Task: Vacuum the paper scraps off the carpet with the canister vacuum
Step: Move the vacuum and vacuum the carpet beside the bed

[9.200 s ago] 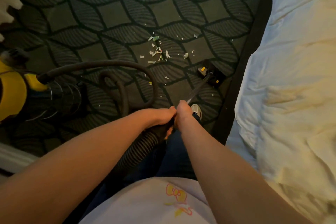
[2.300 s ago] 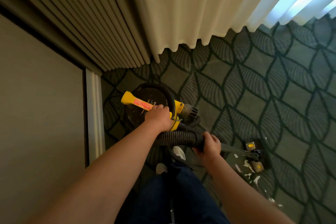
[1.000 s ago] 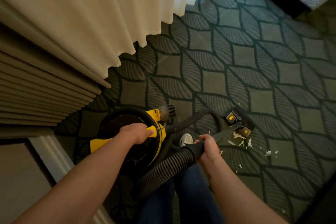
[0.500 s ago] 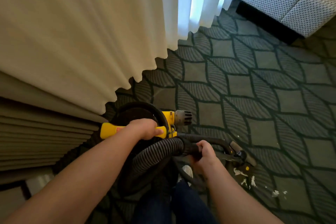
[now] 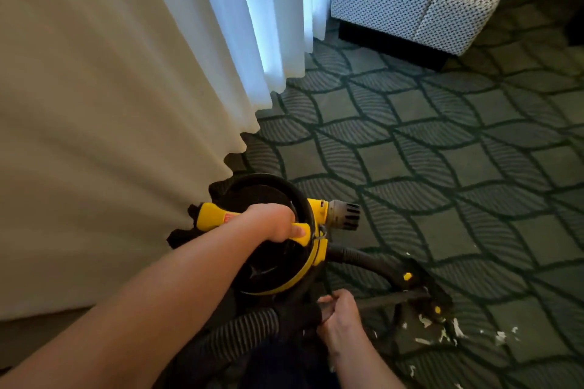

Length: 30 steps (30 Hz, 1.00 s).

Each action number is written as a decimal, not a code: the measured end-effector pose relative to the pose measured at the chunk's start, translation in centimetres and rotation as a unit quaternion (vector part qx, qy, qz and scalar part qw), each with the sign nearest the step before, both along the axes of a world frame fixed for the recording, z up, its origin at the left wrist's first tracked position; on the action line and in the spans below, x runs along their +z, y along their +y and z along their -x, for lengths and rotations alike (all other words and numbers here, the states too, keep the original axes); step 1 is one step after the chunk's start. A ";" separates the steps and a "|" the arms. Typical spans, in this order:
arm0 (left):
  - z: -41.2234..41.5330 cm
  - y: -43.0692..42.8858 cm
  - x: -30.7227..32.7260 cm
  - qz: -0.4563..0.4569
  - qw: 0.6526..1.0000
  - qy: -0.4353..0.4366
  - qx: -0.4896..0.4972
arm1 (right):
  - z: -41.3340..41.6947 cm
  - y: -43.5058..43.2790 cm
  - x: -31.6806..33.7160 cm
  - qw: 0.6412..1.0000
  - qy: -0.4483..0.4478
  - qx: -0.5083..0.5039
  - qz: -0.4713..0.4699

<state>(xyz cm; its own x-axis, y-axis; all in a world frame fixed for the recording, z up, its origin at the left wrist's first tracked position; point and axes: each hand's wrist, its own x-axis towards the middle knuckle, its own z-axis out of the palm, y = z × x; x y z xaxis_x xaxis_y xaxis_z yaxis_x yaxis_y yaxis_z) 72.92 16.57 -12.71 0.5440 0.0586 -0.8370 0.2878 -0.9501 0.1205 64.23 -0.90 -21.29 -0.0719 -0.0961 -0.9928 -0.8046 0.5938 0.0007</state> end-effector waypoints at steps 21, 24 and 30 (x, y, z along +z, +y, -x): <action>-34.9 4.4 -3.9 -0.006 0.993 -0.051 -0.103 | -32.2 3.8 2.8 0.979 -0.082 -0.149 0.116; -40.1 3.7 -4.9 0.000 0.991 -0.059 -0.123 | -35.7 3.7 2.0 0.976 -0.072 -0.167 0.117; -48.9 1.6 -7.9 -0.007 0.975 -0.053 -0.214 | -40.8 4.0 -0.3 0.966 -0.057 -0.221 0.123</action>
<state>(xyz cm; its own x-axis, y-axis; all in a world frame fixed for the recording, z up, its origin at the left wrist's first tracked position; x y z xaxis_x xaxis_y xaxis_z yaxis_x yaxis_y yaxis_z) 121.82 18.18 -20.56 0.6049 -0.1825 -0.7751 -0.1497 -0.9821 0.1144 105.05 3.13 -21.59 -0.0515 -0.3159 -0.9474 -0.4584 0.8503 -0.2586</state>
